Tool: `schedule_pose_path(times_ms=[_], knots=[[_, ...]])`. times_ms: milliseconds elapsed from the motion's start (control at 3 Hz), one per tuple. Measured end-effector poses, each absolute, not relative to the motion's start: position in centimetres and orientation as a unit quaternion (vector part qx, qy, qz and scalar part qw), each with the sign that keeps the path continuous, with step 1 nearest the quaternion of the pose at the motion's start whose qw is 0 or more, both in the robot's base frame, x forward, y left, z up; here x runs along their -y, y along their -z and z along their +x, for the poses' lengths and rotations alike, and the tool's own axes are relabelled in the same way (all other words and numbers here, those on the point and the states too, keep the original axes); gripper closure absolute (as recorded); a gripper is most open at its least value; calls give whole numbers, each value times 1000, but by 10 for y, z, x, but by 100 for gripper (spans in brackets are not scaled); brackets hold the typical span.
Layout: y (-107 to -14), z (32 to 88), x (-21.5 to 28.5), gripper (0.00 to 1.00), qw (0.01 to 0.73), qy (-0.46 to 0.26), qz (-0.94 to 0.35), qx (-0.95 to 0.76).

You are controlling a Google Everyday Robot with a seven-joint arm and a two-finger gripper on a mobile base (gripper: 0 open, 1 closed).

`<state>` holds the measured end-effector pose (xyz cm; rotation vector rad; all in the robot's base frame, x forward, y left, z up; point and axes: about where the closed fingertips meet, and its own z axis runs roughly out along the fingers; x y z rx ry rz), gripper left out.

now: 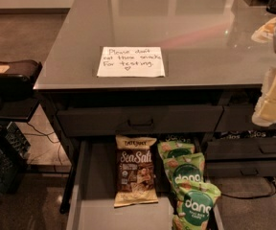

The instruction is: Pick brown chip bag from middle drawer and place on counter

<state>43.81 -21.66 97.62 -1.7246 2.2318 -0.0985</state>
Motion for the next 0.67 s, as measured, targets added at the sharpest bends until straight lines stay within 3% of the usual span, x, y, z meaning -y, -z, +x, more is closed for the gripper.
schedule_pose_path(times_ms=[667], knots=[[-952,438,205,0,178,4,-595,-783]])
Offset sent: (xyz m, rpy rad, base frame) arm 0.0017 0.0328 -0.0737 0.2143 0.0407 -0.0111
